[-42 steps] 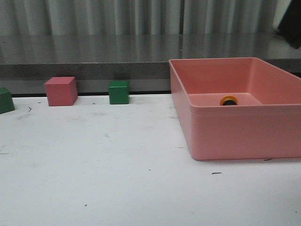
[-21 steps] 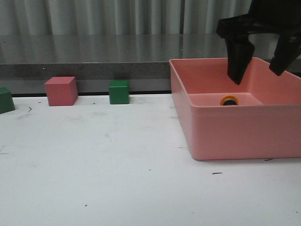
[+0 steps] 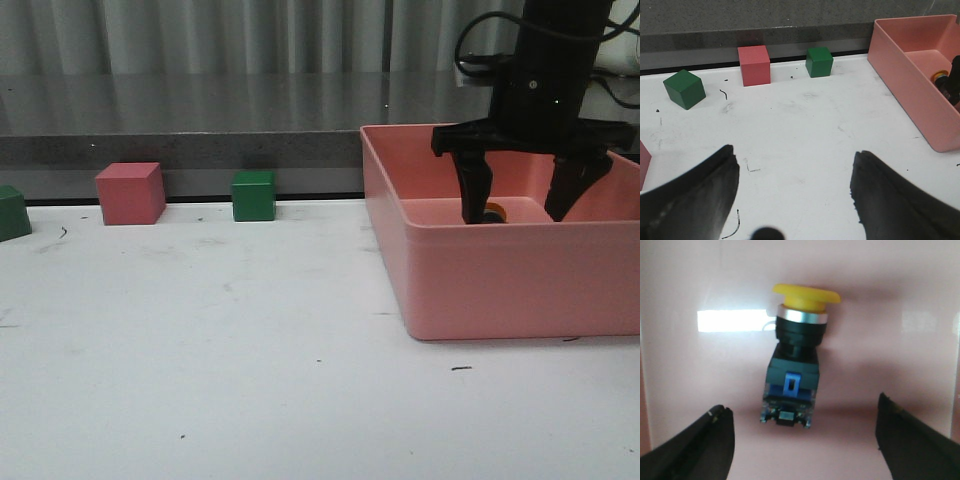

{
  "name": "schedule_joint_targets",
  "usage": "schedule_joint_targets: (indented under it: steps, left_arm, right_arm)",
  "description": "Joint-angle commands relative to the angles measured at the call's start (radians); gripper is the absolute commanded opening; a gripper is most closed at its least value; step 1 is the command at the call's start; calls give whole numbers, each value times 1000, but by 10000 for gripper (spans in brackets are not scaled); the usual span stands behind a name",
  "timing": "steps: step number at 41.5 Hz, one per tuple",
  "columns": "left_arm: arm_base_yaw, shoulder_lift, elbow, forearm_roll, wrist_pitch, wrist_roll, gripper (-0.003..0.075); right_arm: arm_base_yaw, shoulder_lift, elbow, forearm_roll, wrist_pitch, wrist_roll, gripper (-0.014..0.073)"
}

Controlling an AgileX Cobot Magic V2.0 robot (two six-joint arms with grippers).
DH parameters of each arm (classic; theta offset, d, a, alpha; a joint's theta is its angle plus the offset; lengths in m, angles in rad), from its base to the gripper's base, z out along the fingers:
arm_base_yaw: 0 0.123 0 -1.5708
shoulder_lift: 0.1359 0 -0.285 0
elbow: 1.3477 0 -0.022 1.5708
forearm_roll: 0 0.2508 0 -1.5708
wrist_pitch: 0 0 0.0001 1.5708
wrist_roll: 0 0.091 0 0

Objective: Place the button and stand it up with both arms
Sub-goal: 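Lower the right gripper into the pink bin and grasp the button, then lift the button out of the bin and carry it toward the left arm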

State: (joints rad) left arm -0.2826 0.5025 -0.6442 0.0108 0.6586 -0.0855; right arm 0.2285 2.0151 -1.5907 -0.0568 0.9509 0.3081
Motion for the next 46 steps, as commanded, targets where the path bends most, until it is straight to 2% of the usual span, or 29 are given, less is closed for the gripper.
schedule_joint_targets:
  steps: [1,12,15,19,25,28,46]
  left_arm:
    - [-9,11,-37,-3,-72,-2,472]
    - [-9,11,-37,-3,-72,-2,472]
    - [-9,11,-37,-3,-72,-2,472]
    - [-9,11,-37,-3,-72,-2,472]
    - [-9,11,-37,-3,-72,-2,472]
    - [-9,11,-37,-3,-72,-2,472]
    - [-9,11,-37,-3,-72,-2,472]
  right_arm:
    - [-9,-26,-46,3,-39,6,591]
    - [-9,37,-80,8,-57,6,589]
    - [-9,45,-80,8,-52,6,566]
    - [-9,46,-80,9,-54,6,463]
    - [-9,46,-80,16,-50,6,252]
    - [-9,45,-80,23,-49,6,208]
    - [-9,-131,-32,25,-50,-63,204]
